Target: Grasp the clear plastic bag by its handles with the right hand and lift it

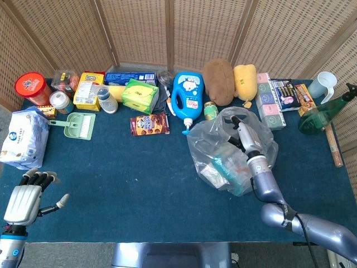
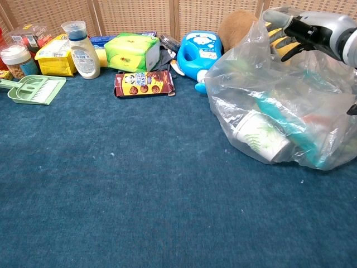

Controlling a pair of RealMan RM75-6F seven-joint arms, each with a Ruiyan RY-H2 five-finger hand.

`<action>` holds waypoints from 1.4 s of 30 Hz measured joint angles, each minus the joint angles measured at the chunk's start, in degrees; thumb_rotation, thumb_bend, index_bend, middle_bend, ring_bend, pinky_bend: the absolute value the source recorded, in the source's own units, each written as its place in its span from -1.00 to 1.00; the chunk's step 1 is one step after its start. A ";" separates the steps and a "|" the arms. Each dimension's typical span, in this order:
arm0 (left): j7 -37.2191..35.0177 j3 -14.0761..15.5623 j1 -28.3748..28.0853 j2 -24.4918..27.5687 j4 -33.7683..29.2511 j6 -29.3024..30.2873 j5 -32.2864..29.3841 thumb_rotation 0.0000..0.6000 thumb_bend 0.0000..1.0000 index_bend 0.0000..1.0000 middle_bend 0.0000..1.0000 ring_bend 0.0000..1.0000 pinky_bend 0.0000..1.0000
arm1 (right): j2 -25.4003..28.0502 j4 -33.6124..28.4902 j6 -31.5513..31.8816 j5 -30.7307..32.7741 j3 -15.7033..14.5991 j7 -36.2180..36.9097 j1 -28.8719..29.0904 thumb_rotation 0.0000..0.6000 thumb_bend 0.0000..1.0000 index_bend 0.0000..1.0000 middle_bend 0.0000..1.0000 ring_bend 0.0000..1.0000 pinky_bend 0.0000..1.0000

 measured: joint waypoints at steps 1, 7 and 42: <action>0.03 0.02 0.02 0.01 -0.04 0.03 0.04 -1.00 -0.58 -0.22 -0.37 -0.47 -0.74 | -0.31 0.10 0.92 0.61 0.00 -1.38 0.14 -0.82 -0.37 -0.78 -0.64 -0.72 -0.56; 0.26 0.04 -0.04 0.05 -0.32 0.04 0.33 -1.00 -0.58 -0.22 -0.37 -0.47 -0.74 | -2.18 -0.58 5.69 4.99 1.01 -7.49 0.83 -0.82 -0.37 -0.78 -0.64 -0.72 -0.56; -0.97 0.38 0.63 0.18 0.36 0.63 0.86 -1.00 -0.58 -0.22 -0.37 -0.47 -0.74 | -7.47 -1.82 -27.15 7.62 32.45 44.84 -5.67 -0.81 -0.28 -0.67 -0.44 -0.43 -0.46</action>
